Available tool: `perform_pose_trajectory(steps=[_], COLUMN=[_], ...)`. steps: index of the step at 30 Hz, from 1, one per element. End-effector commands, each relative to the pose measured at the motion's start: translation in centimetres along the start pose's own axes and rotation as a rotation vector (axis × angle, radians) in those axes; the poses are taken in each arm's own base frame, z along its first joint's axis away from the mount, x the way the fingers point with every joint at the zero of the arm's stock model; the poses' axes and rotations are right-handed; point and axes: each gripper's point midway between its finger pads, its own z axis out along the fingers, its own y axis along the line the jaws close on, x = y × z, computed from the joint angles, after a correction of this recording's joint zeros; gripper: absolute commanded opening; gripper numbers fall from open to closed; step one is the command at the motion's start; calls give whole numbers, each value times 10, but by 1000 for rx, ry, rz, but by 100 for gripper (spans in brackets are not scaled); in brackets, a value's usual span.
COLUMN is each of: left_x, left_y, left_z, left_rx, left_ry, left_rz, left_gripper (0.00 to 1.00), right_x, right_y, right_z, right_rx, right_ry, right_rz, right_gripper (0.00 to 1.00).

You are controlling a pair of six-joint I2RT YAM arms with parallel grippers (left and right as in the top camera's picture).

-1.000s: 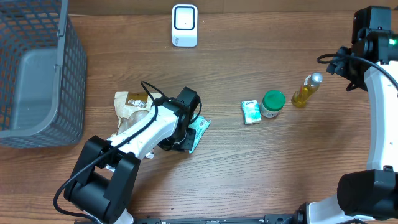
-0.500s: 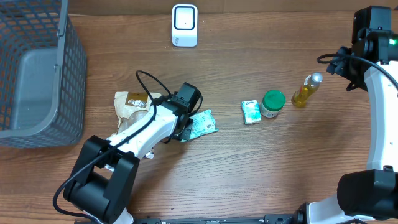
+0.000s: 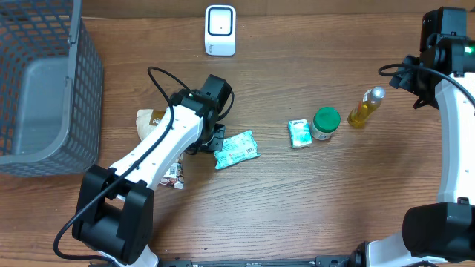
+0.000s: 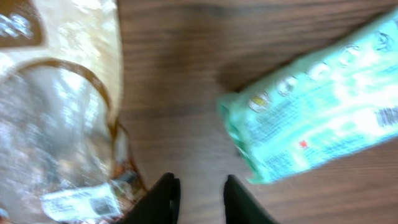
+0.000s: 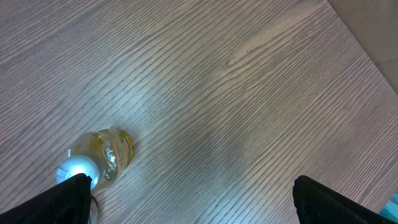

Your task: Scan the item barcode

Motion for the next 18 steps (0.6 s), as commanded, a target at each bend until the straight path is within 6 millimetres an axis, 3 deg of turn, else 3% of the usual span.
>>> perform_pose_trajectory(steps=[1, 6, 11, 18], left_x=[12, 34, 46, 56], left_y=[-22, -29, -33, -37], left_z=[-4, -7, -10, -9], left_rx=[128, 172, 205, 215], left_ry=[71, 169, 225, 260], left_rz=[-6, -8, -14, -6], left_gripper=[30, 21, 4, 4], right_x=[-3, -3, -3, -3], right_y=[0, 0, 0, 0], right_z=[-2, -2, -2, -2], right_rx=[-3, -3, -3, -3], right_ry=[-11, -11, -11, -11], right_rz=[13, 13, 13, 13], right_gripper=[100, 100, 100, 100])
